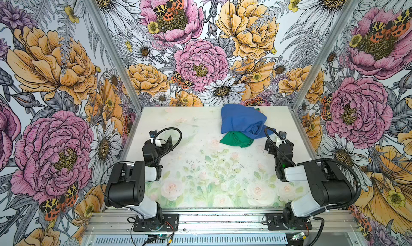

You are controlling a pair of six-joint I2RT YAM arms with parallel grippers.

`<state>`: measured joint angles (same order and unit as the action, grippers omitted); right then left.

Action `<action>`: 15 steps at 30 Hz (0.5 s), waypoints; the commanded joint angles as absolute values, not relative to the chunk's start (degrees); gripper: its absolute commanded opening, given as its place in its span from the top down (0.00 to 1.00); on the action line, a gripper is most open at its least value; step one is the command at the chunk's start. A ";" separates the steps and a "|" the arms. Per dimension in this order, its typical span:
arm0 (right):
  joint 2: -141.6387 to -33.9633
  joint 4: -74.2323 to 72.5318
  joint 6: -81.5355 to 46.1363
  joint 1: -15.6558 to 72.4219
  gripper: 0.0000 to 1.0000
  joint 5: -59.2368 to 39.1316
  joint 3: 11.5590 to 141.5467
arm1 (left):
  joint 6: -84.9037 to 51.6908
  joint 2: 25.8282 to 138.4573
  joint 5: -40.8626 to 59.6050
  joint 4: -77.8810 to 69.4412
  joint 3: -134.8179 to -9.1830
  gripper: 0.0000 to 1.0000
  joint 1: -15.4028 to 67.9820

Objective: Pick out a specific cloth from the pile
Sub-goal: 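Reach both grippers toward the cloth pile, left gripper to the green cloth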

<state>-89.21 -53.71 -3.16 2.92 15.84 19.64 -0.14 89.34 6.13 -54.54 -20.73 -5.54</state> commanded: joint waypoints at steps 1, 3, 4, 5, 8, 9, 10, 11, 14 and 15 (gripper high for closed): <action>-88.28 -54.19 -3.78 2.55 0.01 15.80 20.58 | -0.81 89.12 7.59 -55.57 -20.98 0.01 -5.17; -88.25 -54.23 -3.77 2.50 0.01 15.74 20.50 | -0.62 89.01 6.31 -54.86 -21.26 0.01 -4.62; -88.23 -54.43 -3.77 2.54 0.01 15.80 20.43 | -0.60 89.03 6.02 -54.69 -21.25 0.01 -4.49; -88.16 -55.02 -3.78 2.68 0.00 16.31 19.96 | -0.45 89.03 5.74 -54.62 -21.35 0.01 -4.40; -86.63 -59.66 -4.94 2.81 0.00 19.99 16.99 | -0.32 87.27 3.03 -54.89 -20.65 0.01 -3.37; -85.30 -60.04 -4.90 2.72 0.01 19.03 15.82 | 0.21 84.94 2.43 -53.83 -20.06 0.01 -2.87; -83.80 -61.86 -3.79 3.46 0.01 20.14 14.69 | 1.10 81.32 0.64 -51.31 -19.75 0.01 -1.71; -80.95 -60.72 -2.80 5.12 0.00 24.43 14.25 | 2.57 77.30 -2.86 -47.63 -19.89 0.01 0.43; -69.21 -48.04 0.21 10.08 0.01 31.39 16.75 | 1.75 67.31 -14.80 -31.32 -24.36 0.01 8.67; -65.73 -40.09 -1.22 11.28 0.01 31.92 19.34 | -0.03 65.88 -16.12 -26.92 -26.31 0.01 10.73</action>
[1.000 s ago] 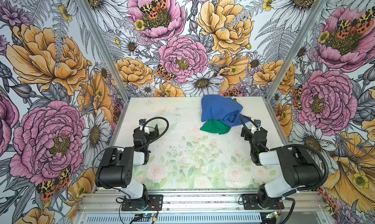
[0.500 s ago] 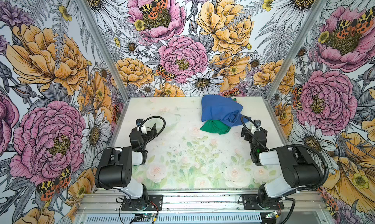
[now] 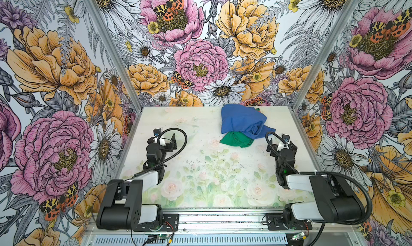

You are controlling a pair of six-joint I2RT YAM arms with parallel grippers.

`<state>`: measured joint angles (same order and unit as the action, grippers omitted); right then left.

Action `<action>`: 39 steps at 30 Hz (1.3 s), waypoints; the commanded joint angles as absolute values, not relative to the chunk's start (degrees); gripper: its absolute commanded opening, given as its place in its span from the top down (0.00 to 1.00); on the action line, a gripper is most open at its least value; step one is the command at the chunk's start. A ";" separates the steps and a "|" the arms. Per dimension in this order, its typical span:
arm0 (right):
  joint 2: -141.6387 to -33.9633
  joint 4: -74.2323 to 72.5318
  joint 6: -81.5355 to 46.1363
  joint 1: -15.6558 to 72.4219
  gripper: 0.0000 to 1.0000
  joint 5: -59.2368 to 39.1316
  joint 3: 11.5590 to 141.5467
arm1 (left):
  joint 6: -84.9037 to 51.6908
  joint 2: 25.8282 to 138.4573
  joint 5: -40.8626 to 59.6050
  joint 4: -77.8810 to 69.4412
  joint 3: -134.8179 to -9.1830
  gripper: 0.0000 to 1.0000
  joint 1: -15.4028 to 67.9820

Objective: Pick out a specific cloth from the pile
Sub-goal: 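Reach both grippers toward the cloth pile, left gripper to the green cloth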

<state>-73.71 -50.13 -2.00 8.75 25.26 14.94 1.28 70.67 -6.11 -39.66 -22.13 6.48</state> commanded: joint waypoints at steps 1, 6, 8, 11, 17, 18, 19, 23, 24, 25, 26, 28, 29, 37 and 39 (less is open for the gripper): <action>-62.53 -29.78 -4.36 11.76 0.01 29.60 22.84 | -1.70 65.13 -16.26 -22.34 -28.70 0.01 13.20; -59.28 -14.13 -11.45 16.75 0.00 12.16 27.81 | -0.84 70.80 -16.34 -8.22 -39.77 0.10 26.27; -60.38 -19.10 -11.58 19.96 0.00 3.91 24.60 | -4.14 75.36 -14.22 -3.77 -44.18 0.13 29.50; -61.91 -26.08 -14.49 21.71 0.01 -4.26 22.72 | -10.11 82.63 -5.80 0.12 -51.05 0.29 31.23; -61.13 -22.85 -16.42 24.59 0.01 -2.21 23.64 | -12.95 100.23 1.93 9.97 -68.44 0.36 37.74; -60.94 -22.83 -16.52 24.60 0.01 -1.49 23.65 | -13.37 102.57 2.68 10.99 -70.71 0.36 38.61; -60.58 -22.50 -16.33 24.46 0.01 -0.87 23.71 | -13.80 106.10 3.89 11.84 -73.21 0.36 39.60; -57.83 -22.93 -16.04 24.26 0.01 1.33 22.87 | -15.54 112.58 6.30 12.61 -79.41 0.36 42.49; -57.13 -22.90 -16.35 24.16 0.01 1.91 22.70 | -15.94 114.12 6.27 13.51 -81.22 0.36 42.87; -56.47 -22.69 -16.42 24.01 0.00 1.69 22.52 | -16.27 115.67 5.49 14.85 -83.17 0.36 43.23; -55.91 -22.48 -16.37 23.96 0.00 1.71 22.34 | -16.52 116.81 4.37 15.77 -84.43 0.36 43.56; -54.62 -22.27 -16.71 23.82 0.00 1.68 21.97 | -17.47 119.17 2.99 16.42 -86.84 0.38 43.88; -54.18 -22.20 -16.81 23.76 0.01 1.66 21.73 | -17.94 120.07 2.55 16.52 -87.74 0.38 43.88; -52.91 -22.73 -17.13 23.25 0.00 1.50 21.14 | -19.23 127.88 1.09 20.53 -96.84 0.45 44.12; -53.32 -21.59 -17.41 23.12 0.01 1.92 21.71 | -19.75 128.96 0.69 20.93 -98.11 0.48 44.28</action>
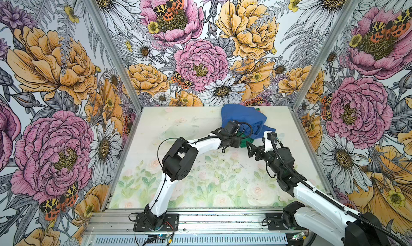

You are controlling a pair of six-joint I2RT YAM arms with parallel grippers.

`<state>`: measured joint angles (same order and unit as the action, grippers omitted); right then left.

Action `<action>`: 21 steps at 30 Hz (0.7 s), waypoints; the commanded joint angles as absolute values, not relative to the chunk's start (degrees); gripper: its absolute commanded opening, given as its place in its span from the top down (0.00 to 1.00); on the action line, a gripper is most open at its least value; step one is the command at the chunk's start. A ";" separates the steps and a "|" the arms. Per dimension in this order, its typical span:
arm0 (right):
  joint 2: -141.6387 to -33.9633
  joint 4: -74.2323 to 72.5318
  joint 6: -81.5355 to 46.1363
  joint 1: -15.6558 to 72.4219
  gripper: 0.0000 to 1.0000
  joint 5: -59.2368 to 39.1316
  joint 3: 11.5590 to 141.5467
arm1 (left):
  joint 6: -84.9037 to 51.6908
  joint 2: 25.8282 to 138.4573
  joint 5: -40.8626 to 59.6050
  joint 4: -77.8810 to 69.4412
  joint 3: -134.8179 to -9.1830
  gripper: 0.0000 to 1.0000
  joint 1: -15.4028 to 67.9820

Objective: Pick out a specific cloth from the pile
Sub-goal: 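Grasp the green cloth under the blue cloth with the left gripper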

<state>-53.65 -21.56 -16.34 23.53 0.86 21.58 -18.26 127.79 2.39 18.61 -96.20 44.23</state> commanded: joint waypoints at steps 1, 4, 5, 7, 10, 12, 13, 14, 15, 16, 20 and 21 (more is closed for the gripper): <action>-53.58 -21.05 -17.50 23.01 0.01 1.82 22.07 | -19.95 129.49 0.60 21.17 -98.74 0.50 44.21; -53.96 -21.06 -17.59 22.81 0.00 1.28 22.28 | -20.64 130.55 0.26 22.07 -100.25 0.56 44.29; -53.96 -21.07 -17.59 22.80 0.00 1.32 22.26 | -20.86 130.90 0.15 22.47 -100.62 0.59 44.30; -53.86 -21.09 -17.62 22.68 0.00 1.40 22.24 | -21.05 131.14 0.00 22.79 -100.99 0.68 44.30; -53.71 -21.28 -17.49 22.60 0.01 1.32 22.17 | -21.03 130.38 -0.44 22.61 -100.79 0.84 44.46; -53.94 -21.29 -17.53 22.60 0.00 1.41 22.23 | -20.45 129.44 -0.98 22.67 -100.73 0.94 44.72; -54.02 -21.31 -17.53 22.57 0.01 1.41 22.19 | -20.08 128.75 -1.33 22.66 -100.72 0.99 44.93; -54.05 -21.35 -17.54 22.42 0.00 1.38 22.28 | -19.75 128.20 -1.72 22.66 -100.70 1.00 45.03; -54.01 -21.31 -17.56 22.34 0.01 1.40 22.24 | -19.51 127.41 -2.25 22.63 -100.61 1.00 45.04; -54.00 -21.30 -17.49 22.27 0.01 1.43 22.23 | -19.26 126.58 -2.54 22.62 -100.47 1.00 45.15; -52.75 -21.11 -17.85 21.45 0.00 3.05 21.62 | -18.34 123.11 -2.99 22.67 -100.44 1.00 45.17; -52.20 -20.99 -18.51 20.93 0.01 3.97 21.35 | -17.84 121.97 -2.46 22.74 -100.88 1.00 45.10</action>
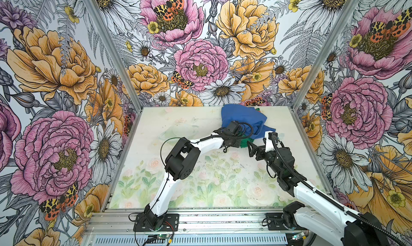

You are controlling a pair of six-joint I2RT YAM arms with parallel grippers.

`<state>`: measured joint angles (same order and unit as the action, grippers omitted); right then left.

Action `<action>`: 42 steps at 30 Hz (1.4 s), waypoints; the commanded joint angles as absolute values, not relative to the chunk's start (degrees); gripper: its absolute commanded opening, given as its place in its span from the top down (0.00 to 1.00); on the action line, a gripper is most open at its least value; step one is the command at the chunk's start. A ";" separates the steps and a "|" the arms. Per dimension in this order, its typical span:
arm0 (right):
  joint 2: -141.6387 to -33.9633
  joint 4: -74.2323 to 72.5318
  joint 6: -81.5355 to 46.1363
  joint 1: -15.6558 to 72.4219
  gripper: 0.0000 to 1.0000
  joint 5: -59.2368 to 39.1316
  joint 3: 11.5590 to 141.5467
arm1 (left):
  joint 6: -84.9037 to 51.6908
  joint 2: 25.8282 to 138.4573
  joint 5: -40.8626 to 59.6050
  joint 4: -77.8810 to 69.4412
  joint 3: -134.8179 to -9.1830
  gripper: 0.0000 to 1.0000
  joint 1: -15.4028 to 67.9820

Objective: Pick out a specific cloth from the pile
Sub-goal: 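Grasp the green cloth under the blue cloth with the left gripper, then lift the green cloth up and pull it away from the pile with left gripper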

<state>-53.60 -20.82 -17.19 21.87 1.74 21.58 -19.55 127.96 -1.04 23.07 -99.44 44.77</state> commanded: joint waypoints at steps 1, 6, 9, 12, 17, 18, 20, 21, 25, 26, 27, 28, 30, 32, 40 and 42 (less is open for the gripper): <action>-51.68 -20.76 -19.26 20.19 0.01 4.73 20.96 | -17.27 120.85 -1.77 22.85 -101.49 1.00 45.01; -50.07 -19.58 -24.29 14.37 0.00 5.00 19.50 | -15.25 117.47 0.37 26.04 -109.11 1.00 43.62; -50.51 -19.69 -25.40 12.75 0.00 2.71 19.59 | -14.37 118.44 1.35 29.22 -117.48 1.00 41.64; -51.45 -21.01 -25.39 12.66 0.01 0.56 19.71 | -15.60 121.36 7.96 29.95 -128.38 1.00 38.55; -52.95 -22.06 -25.22 12.61 0.01 -1.14 20.10 | -23.56 130.73 19.80 31.12 -153.72 1.00 33.41; -52.95 -22.06 -25.15 12.55 0.00 -1.44 20.11 | -25.51 132.16 21.28 31.11 -158.57 1.00 32.40; -52.76 -22.15 -25.06 12.57 0.00 -1.82 20.04 | -27.60 132.84 22.37 31.12 -164.27 1.00 30.61; -52.72 -22.24 -24.97 12.56 0.01 -1.95 20.00 | -28.01 131.63 22.05 31.02 -164.85 1.00 29.75; -53.20 -23.21 -24.84 12.51 0.00 -2.63 19.88 | -27.74 121.62 23.53 27.76 -157.08 1.00 26.16; -53.47 -23.67 -24.79 12.54 0.00 -2.98 19.90 | -27.48 119.17 23.80 27.52 -155.48 1.00 25.33; -53.74 -24.10 -24.87 12.59 0.00 -3.38 19.86 | -26.99 116.40 24.03 27.52 -153.65 1.00 24.40; -54.10 -24.49 -24.94 12.57 0.01 -3.98 20.00 | -26.11 113.34 24.05 27.53 -151.77 1.00 23.45; -54.78 -25.02 -25.09 12.52 0.00 -4.78 20.13 | -24.41 107.65 21.95 27.54 -148.16 1.00 21.28; -55.59 -25.59 -25.05 12.57 0.01 -5.56 20.24 | -23.73 101.67 19.46 27.60 -145.90 1.00 18.29; -57.09 -28.02 -25.54 12.87 0.00 -8.91 20.12 | -36.77 95.88 25.27 24.28 -141.97 1.00 -3.61; -57.85 -29.52 -24.51 13.65 0.00 -12.23 20.41 | -36.42 94.68 26.82 23.95 -135.58 1.00 -6.06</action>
